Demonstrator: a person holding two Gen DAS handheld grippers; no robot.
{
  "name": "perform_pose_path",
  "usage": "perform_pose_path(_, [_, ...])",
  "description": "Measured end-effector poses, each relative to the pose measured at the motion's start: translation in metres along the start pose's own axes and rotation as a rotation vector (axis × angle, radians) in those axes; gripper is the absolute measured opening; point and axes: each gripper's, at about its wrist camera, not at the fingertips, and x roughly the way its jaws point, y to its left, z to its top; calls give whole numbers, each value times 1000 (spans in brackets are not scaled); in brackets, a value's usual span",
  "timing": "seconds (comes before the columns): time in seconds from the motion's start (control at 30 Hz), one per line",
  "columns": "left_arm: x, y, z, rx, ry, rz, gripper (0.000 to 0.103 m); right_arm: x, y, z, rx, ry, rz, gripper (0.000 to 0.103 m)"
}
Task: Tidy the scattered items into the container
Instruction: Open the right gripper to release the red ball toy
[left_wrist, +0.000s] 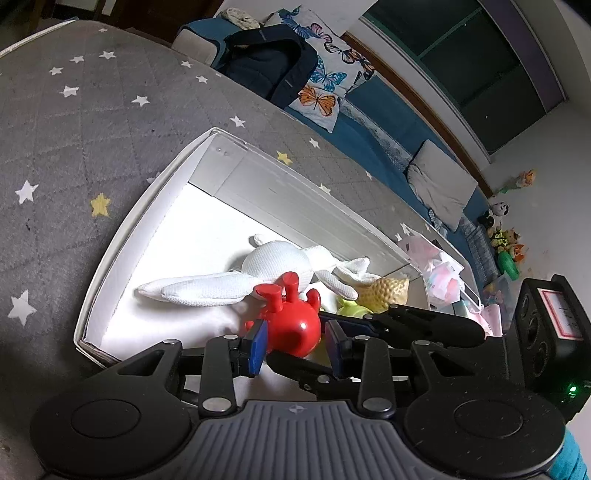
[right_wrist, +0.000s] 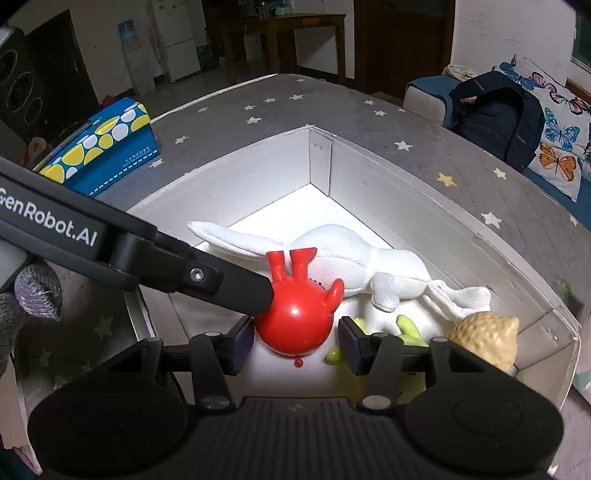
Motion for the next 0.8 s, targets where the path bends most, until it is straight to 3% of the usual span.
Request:
perform_pose_path(0.6, [-23,-14,-15,65,-52,39,36,-43,6,-17,49,-122,-25,52])
perform_pose_path(0.7, [-30,-19,-23,85,-69,48,36,-56,9,-22,51,-159,-41,60])
perform_pose_path(0.8, [-39,-23,-31,100,-86,47,36,-72,14,-32,59,-200,-53,60])
